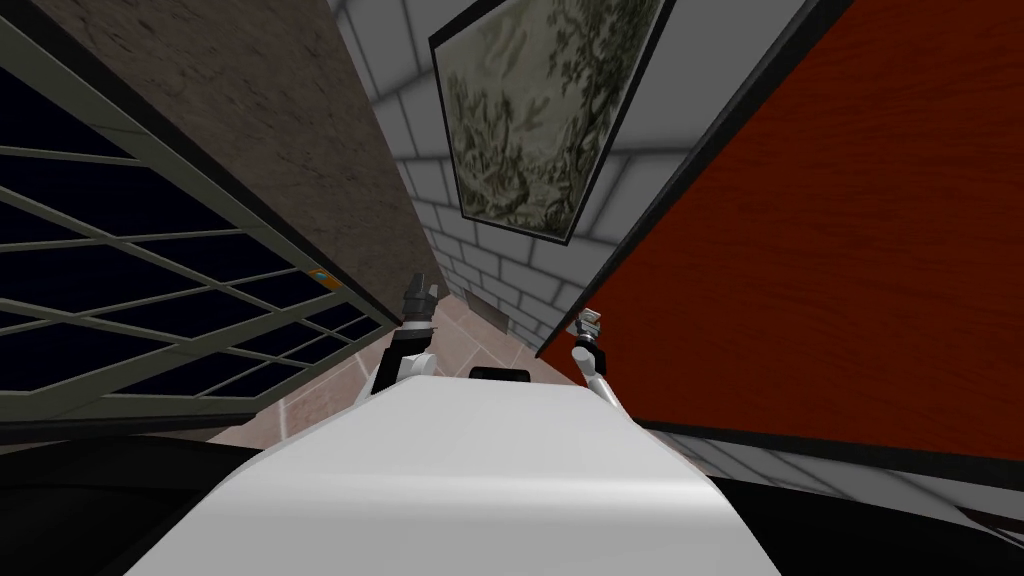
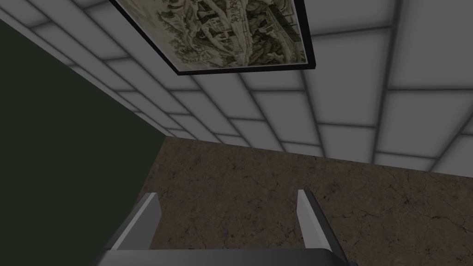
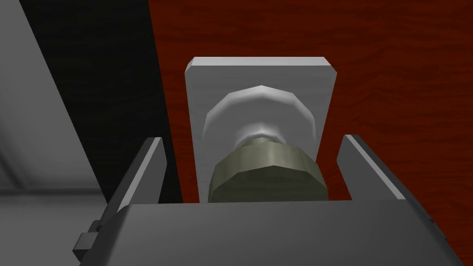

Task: Pull the door open

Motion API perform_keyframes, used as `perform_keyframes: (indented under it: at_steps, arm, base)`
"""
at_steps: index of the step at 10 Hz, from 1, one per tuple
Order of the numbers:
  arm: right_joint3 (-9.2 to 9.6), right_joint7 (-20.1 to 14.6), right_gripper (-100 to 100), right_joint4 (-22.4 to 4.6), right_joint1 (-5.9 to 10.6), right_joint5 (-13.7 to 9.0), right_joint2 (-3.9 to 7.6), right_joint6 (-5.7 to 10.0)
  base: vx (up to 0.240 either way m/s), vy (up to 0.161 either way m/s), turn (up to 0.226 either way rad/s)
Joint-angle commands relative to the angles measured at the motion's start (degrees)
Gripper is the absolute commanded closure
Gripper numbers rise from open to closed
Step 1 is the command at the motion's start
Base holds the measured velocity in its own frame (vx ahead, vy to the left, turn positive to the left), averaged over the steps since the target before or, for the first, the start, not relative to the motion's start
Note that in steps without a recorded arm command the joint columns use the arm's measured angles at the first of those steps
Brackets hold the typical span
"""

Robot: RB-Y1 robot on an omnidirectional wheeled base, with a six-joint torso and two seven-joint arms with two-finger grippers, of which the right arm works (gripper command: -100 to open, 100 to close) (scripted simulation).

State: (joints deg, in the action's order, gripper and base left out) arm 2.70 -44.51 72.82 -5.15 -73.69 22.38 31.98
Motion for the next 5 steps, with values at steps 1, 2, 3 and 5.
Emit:
perform_keyframes:
  at_steps: [1,2,3,5]
  arm:
    - [-0.03,0.29,100,0.10,-0.02,-0.05,-0.06,-0.11]
    - [-0.03,0.29,100,0.10,-0.02,-0.05,-0.06,-0.11]
    - [-0.03,0.29,100,0.10,-0.02,-0.05,-0.06,-0.11]
    - [-0.03,0.29,100,0.10,-0.02,-0.05,-0.06,-0.11]
  base:
    - [-0.011,0.004,-0.012]
    - [-0.024,0.000,-0.013]
    - [-0.015,0.000,0.016]
    - [-0.003,0.000,0.002]
